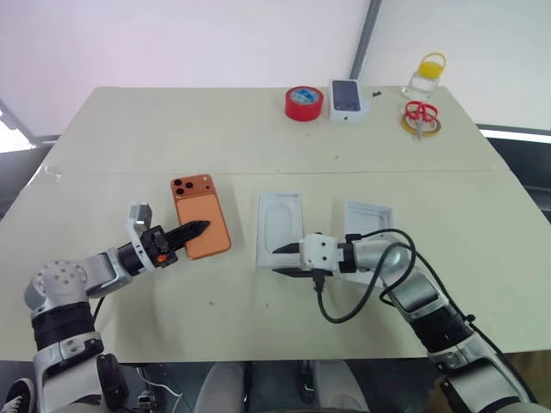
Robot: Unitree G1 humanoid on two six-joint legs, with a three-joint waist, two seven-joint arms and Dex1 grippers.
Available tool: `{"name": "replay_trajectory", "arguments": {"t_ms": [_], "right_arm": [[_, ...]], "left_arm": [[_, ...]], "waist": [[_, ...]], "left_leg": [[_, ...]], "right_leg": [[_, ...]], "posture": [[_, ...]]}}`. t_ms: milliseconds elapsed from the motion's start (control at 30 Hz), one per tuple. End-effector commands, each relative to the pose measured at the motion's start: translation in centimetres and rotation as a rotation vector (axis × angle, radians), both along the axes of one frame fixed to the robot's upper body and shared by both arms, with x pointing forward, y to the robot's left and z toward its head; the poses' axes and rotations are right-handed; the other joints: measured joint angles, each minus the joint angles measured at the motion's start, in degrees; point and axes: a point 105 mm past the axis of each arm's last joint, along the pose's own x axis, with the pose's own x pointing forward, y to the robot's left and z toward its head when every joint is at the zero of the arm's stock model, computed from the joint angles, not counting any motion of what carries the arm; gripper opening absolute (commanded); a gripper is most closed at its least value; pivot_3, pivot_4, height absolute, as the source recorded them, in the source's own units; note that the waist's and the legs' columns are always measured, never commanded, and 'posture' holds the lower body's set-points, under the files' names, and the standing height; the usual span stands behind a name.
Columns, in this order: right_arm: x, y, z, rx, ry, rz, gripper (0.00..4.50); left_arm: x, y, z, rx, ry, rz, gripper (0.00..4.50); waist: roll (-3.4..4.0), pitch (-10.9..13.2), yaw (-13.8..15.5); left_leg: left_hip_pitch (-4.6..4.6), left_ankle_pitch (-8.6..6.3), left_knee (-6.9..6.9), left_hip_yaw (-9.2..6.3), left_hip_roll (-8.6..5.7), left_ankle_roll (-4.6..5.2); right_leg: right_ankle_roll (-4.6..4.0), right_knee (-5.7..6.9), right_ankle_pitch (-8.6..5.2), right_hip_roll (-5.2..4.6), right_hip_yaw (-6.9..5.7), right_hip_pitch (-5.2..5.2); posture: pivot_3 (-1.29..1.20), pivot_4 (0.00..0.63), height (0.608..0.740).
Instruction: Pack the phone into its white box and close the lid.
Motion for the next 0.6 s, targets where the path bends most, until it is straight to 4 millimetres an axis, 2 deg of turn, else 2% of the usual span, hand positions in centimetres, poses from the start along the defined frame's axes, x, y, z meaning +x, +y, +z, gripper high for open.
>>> {"name": "replay_trajectory", "arguments": {"t_ms": [33,167,267,333,600], "right_arm": [[-0.3,0.3,0.46,0.021,-0.02,0.019,1.7],[-0.44,0.25,0.4,0.028,-0.005,0.02,1.7],[-0.39,0.27,0.19,0.016,-0.009,0.018,0.87],[-0.41,0.21,-0.06,0.005,-0.013,0.017,0.03],[-0.52,0.17,0.22,0.017,0.001,0.009,0.03]], "left_arm": [[0.14,-0.07,1.13,0.002,-0.054,-0.008,0.0],[0.09,-0.05,1.11,0.0,-0.051,-0.009,0.0],[0.17,0.05,1.16,0.002,-0.053,-0.005,0.0],[0.21,0.11,1.18,-0.001,-0.051,-0.002,0.0],[0.0,0.39,0.83,0.0,-0.036,0.002,0.0]], "waist": [[0.0,0.0,0.03],[-0.01,0.01,0.05],[-0.01,0.01,0.05],[-0.01,0.01,0.05],[-0.01,0.01,0.03]], "left_leg": [[0.0,0.0,0.0,0.0,0.0,0.0],[0.0,-0.01,0.0,0.0,-0.01,0.0],[0.0,0.0,0.0,-0.01,-0.01,0.0],[0.01,0.0,0.0,-0.01,-0.01,0.0],[0.01,0.0,0.0,-0.01,-0.01,0.0]], "right_leg": [[0.0,0.0,0.0,0.0,0.0,0.0],[0.0,0.0,0.0,-0.03,0.02,0.0],[0.0,0.0,0.0,-0.02,0.02,0.01],[0.0,0.0,0.0,-0.01,0.02,0.01],[0.0,0.01,0.0,0.0,0.01,0.01]], "posture": [[0.0,0.15,0.739],[0.0,0.15,0.739],[0.0,0.15,0.739],[0.0,0.15,0.739],[0.0,0.15,0.739]]}}
